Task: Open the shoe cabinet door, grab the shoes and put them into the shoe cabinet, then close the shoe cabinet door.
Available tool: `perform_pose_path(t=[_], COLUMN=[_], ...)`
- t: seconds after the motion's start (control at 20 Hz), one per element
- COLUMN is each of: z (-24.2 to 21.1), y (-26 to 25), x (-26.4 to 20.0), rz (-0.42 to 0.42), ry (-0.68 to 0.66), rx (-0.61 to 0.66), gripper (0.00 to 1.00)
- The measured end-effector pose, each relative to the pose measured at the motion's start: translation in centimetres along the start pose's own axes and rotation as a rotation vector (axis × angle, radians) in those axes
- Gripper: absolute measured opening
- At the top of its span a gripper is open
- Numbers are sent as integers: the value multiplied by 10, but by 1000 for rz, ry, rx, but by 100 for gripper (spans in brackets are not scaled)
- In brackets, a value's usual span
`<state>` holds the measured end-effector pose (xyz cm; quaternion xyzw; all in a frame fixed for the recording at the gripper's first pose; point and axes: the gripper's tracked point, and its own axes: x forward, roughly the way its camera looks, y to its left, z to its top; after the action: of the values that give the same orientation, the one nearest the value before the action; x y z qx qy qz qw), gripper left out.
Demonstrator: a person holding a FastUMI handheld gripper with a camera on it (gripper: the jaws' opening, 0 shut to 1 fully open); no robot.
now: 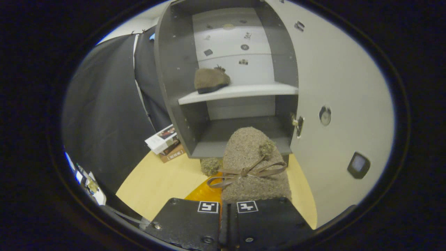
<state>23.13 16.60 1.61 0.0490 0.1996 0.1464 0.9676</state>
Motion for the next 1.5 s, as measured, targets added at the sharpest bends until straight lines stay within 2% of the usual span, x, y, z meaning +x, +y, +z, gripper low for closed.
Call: perform_pose_path(t=[0.25, 0.45, 0.95, 1.25, 1.5], z=[62, 118, 249, 293, 291], y=[9, 19, 18, 9, -15], x=[-11, 3, 79, 144, 193], rz=[-9, -8, -27, -61, -103], ry=[-103, -172, -273, -259, -181], rx=[-50, -60, -74, -127, -108], gripper=[6, 6, 6, 6, 6])
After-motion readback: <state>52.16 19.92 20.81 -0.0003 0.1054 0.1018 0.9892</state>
